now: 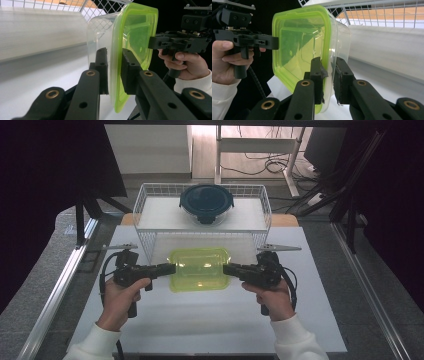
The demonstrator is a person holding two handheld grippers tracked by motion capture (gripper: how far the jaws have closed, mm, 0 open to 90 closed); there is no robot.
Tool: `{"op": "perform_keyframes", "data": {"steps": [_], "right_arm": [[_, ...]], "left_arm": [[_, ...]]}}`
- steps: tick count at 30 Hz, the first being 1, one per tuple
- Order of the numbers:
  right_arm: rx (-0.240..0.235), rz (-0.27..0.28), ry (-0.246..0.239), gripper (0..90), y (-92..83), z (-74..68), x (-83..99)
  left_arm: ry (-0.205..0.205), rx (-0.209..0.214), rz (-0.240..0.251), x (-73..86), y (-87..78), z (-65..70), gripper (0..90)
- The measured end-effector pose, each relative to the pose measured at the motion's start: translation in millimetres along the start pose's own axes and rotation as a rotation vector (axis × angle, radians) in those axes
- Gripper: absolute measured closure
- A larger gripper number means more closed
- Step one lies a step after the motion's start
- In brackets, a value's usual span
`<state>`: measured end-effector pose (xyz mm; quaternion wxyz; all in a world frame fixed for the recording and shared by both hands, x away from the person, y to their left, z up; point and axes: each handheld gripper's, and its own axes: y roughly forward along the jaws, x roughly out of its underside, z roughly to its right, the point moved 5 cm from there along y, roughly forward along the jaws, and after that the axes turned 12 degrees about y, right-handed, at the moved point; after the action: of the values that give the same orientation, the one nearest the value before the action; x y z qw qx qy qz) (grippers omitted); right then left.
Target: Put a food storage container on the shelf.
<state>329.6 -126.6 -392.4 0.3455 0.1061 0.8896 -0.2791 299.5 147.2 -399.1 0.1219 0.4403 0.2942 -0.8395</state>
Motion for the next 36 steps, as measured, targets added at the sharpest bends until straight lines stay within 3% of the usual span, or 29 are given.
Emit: {"op": "perform_keyframes", "data": {"steps": [19, 36], "right_arm": [[0.0, 0.019, -0.046, 77.8, -6.0, -19.5, -30.4], [0.006, 0.037, -0.06, 77.8, -7.5, -23.2, -67.0]], "left_arm": [[0.03, -0.004, 0.024, -30.9, -12.9, 3.6, 77.8], [0.05, -0.004, 0.035, -69.8, -12.2, -1.7, 77.9]]}}
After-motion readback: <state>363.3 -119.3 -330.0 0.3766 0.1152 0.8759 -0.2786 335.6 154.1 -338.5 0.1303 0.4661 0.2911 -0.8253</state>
